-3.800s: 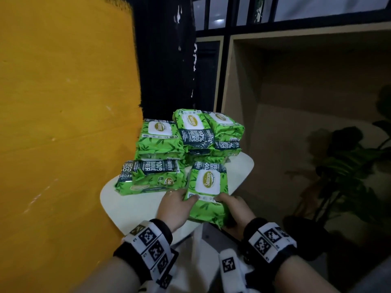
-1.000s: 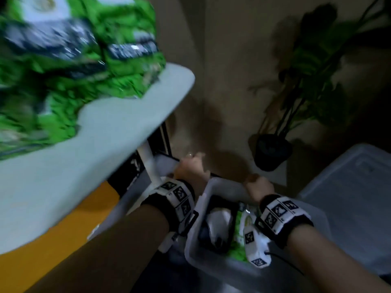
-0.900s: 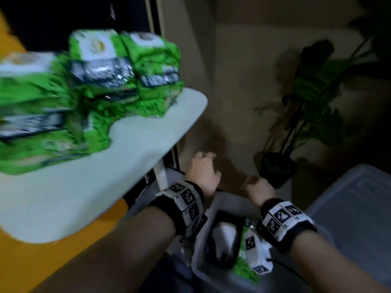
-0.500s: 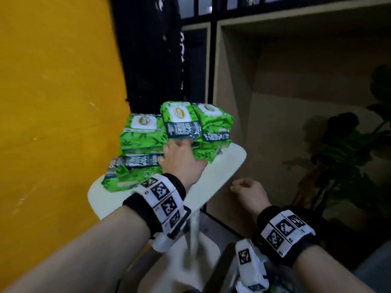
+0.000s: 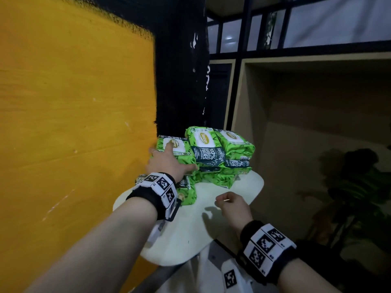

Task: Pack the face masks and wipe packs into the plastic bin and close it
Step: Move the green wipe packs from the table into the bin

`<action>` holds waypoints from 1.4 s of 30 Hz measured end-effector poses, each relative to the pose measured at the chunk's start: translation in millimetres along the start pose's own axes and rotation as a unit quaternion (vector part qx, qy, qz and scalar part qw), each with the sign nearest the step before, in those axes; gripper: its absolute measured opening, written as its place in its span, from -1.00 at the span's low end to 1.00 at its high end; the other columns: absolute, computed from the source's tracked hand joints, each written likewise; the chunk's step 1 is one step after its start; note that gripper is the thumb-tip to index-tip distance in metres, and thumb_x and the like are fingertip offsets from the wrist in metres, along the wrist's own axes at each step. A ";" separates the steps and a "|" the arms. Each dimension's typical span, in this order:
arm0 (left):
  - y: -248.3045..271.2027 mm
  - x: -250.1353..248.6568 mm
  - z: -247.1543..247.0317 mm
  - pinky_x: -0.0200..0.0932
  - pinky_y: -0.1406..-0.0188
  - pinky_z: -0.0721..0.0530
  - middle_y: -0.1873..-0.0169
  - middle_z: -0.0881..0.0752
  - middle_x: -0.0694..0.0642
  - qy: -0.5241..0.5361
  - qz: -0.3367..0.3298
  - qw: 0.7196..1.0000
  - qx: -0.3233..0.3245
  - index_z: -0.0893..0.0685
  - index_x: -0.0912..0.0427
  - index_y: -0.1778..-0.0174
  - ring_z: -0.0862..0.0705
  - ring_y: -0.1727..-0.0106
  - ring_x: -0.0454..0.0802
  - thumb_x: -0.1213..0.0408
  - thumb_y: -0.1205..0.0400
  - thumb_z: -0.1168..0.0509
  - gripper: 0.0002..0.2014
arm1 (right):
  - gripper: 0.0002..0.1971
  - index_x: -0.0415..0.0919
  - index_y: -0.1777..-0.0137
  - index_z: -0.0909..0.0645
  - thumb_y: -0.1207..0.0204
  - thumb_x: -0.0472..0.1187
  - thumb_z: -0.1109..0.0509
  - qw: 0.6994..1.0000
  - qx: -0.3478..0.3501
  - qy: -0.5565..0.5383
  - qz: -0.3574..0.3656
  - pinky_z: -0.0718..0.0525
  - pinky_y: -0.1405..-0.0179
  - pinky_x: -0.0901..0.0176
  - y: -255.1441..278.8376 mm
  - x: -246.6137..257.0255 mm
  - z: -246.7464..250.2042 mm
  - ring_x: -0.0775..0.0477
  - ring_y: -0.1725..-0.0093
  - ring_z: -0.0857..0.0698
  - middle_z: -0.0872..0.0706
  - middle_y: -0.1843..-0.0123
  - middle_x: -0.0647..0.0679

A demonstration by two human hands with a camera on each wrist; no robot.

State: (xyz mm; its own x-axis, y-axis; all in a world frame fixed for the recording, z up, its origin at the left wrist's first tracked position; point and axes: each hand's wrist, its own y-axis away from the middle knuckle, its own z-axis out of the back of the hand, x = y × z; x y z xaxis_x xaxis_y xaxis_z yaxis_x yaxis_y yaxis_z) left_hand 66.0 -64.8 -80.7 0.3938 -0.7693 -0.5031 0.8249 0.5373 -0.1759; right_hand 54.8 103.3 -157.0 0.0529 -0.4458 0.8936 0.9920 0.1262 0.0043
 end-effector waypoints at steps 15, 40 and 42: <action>-17.8 25.6 5.5 -0.18 0.43 -0.48 0.23 -0.71 0.13 0.300 0.015 0.954 -0.011 -0.51 0.09 -0.35 -0.60 0.44 0.02 -0.09 -0.63 -0.22 -0.54 | -0.43 -0.25 -0.46 -0.38 -0.62 0.15 -0.10 0.988 0.058 -0.145 0.017 -0.45 -0.46 -0.22 -13.5 75.7 -49.2 -0.26 -0.38 -0.55 -0.52 -0.41 -0.22; 16.1 13.3 4.8 -0.08 -0.34 -0.41 -0.55 -0.36 0.13 0.595 0.023 0.803 -0.018 -0.12 0.10 -0.65 -0.45 -0.44 0.04 0.28 -0.61 -0.29 -0.30 | -0.54 -0.20 -0.19 -0.53 -0.51 0.17 -0.29 0.937 0.033 -0.344 0.055 -0.60 0.11 0.09 -33.6 73.1 -24.2 -0.12 0.12 -0.64 -0.67 -0.22 -0.25; 30.9 1.8 5.0 -0.37 -0.14 -0.53 -0.46 -0.47 0.11 0.607 -0.010 0.795 -0.007 -0.15 0.09 -0.64 -0.59 -0.27 -0.04 0.32 -0.63 -0.28 -0.33 | -0.48 -0.14 -0.22 -0.58 -0.44 0.23 -0.33 0.927 0.037 -0.367 0.066 -0.65 0.15 0.07 -31.6 70.8 -7.7 -0.08 0.21 -0.67 -0.68 -0.27 -0.24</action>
State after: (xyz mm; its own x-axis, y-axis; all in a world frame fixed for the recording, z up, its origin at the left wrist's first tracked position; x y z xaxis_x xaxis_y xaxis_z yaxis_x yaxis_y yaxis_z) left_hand 94.2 -51.3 -82.8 -0.3065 0.1183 -0.9445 0.8186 0.5391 -0.1981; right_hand 28.1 60.9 -97.3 0.0546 0.2972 0.9532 0.9703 0.2096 -0.1210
